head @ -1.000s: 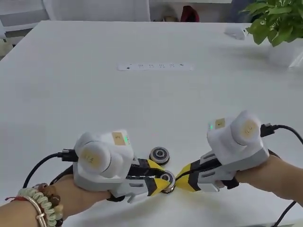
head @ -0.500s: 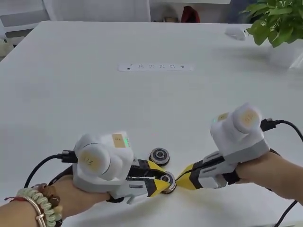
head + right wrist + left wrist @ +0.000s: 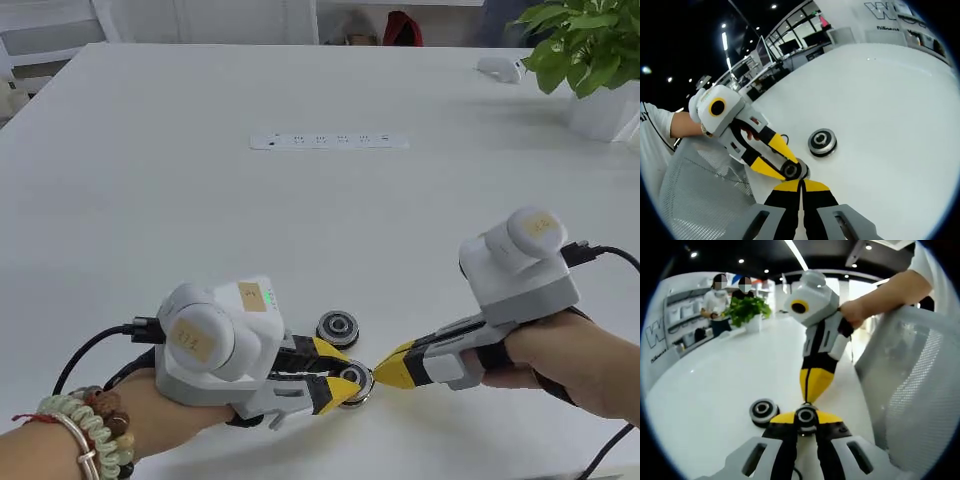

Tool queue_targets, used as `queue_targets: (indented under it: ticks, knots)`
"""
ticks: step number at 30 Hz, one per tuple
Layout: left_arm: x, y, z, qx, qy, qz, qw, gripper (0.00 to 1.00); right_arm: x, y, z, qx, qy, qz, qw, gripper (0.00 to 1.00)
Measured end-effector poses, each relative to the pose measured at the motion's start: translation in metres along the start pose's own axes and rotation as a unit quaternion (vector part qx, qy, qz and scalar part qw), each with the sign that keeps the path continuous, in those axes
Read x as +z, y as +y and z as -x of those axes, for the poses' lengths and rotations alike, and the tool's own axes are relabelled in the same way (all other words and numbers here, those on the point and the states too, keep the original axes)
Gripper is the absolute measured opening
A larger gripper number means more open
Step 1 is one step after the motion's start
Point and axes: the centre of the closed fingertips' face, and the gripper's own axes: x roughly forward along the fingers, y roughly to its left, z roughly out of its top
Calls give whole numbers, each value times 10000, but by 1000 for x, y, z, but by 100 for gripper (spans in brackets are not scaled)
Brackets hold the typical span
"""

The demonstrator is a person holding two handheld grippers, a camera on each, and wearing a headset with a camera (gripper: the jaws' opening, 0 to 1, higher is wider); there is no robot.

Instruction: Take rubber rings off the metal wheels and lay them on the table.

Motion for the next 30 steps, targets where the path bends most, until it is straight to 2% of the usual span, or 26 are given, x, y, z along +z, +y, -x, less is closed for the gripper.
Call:
queue_targets:
  ticks: [4,6,10,30]
  knots:
    - [0,0,0,-8,-3,4,10000,14,1,5,0,102,-70,-397,9991,0]
    - [0,0,0,-5,-3,7,10000,14,3,0,1,134,-102,-567,9982,0]
    - [0,0,0,-3,-4,-10,10000,14,2,4,0,208,-160,-793,9965,0]
    - [0,1,0,30,-51,-27,10000,14,7,7,-4,354,-236,-967,9944,0]
